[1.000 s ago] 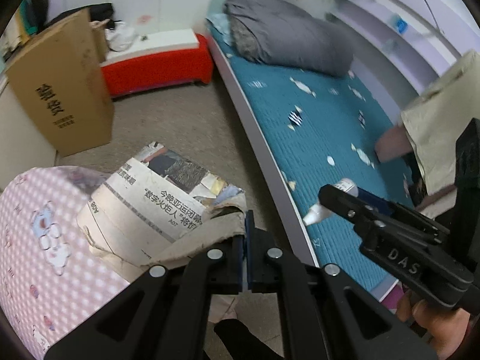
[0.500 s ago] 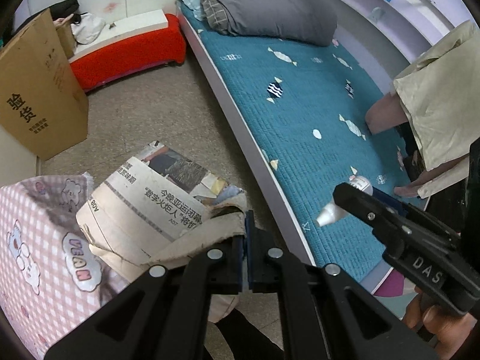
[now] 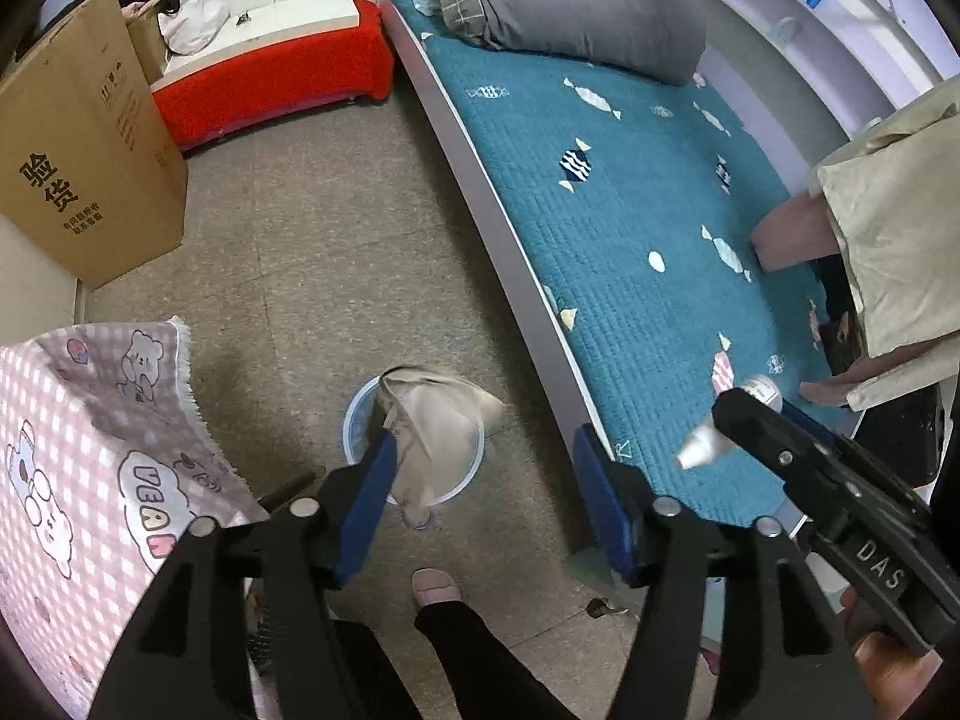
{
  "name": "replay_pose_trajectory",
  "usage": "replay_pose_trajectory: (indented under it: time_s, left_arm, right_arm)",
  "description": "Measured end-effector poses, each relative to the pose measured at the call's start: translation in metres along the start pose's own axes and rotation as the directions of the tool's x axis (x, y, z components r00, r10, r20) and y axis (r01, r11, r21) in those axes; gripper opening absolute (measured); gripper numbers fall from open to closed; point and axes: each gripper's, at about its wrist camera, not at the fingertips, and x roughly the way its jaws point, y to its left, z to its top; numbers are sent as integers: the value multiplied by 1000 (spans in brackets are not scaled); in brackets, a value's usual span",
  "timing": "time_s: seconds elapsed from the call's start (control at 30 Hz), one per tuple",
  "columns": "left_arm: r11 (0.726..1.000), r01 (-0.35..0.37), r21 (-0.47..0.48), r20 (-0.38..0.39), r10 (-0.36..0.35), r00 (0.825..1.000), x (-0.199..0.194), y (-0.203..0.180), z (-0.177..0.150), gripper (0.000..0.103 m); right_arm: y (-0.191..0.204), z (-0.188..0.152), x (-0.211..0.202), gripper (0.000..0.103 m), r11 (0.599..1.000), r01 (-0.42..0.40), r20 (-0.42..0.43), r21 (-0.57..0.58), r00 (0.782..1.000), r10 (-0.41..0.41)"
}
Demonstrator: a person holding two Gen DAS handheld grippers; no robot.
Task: Collect trash
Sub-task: 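Carry both items over the bucket and open the left tool to drop the wrapper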
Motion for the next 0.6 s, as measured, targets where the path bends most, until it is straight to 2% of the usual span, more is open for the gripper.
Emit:
replay_pose_trajectory:
  time_s: [0.3,0.5,0.6]
  left_arm:
    - [999,-38,4,50,38,998,-12,3,-1,69]
    - [997,-67,-43,63,69,996,-23,16,-8,72]
    - [993,-102,-64,74,107,992,-30,24,-12,74]
  right_arm:
    - [14,-1,3,41,999,-16,-8,-33,1000,16]
    - [27,-3,8,41,997,-36,-25,-61,999,35]
    - [35,-4,12,41,996,-49,-37,-80,998,46]
